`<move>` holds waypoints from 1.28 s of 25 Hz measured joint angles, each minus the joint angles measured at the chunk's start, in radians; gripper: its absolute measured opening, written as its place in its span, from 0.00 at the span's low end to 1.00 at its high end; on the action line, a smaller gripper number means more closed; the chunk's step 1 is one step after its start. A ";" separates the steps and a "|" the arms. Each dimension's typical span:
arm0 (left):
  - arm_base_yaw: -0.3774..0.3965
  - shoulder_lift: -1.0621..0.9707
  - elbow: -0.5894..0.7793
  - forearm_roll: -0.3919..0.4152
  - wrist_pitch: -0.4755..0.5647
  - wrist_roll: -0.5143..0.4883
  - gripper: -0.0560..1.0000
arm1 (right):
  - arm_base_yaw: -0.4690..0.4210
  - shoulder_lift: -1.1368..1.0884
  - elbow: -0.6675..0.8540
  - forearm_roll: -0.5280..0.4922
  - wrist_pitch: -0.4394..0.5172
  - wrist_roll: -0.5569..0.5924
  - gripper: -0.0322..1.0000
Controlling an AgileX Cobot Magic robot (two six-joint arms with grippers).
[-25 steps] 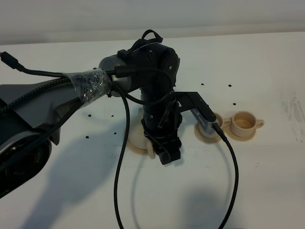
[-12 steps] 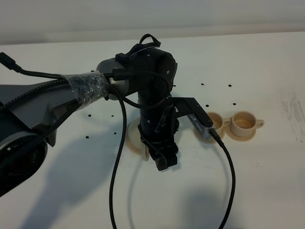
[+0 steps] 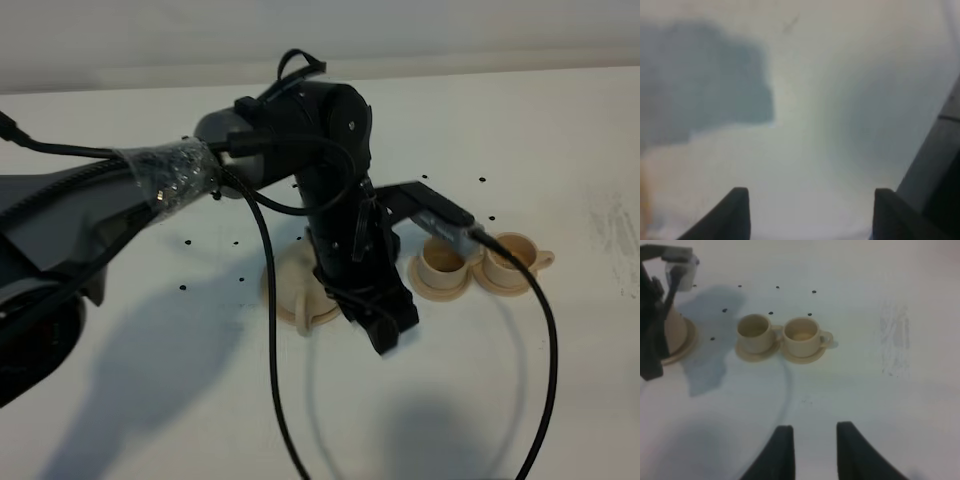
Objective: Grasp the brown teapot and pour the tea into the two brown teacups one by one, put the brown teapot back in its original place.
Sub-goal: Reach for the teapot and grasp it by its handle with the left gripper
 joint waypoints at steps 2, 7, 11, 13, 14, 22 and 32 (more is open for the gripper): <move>0.000 -0.032 0.000 0.040 0.000 -0.077 0.54 | 0.000 0.000 0.000 0.000 0.000 0.000 0.23; 0.000 -0.142 0.000 0.074 0.000 -0.239 0.54 | 0.000 0.000 0.000 0.000 0.000 0.000 0.23; 0.000 -0.182 0.001 0.129 0.000 -0.393 0.54 | 0.000 0.000 0.000 0.000 0.000 0.000 0.23; 0.004 -0.183 0.019 0.150 0.000 -0.450 0.54 | 0.000 0.000 0.000 0.000 0.000 0.000 0.23; 0.010 -0.183 0.033 0.151 0.000 -0.474 0.54 | 0.000 0.000 0.000 0.000 0.000 0.000 0.23; 0.069 -0.181 0.139 0.163 0.000 -0.556 0.54 | 0.000 0.000 0.000 0.000 0.000 0.000 0.23; 0.069 -0.098 0.140 0.117 0.000 -0.638 0.54 | 0.000 0.000 0.000 0.000 0.000 0.000 0.23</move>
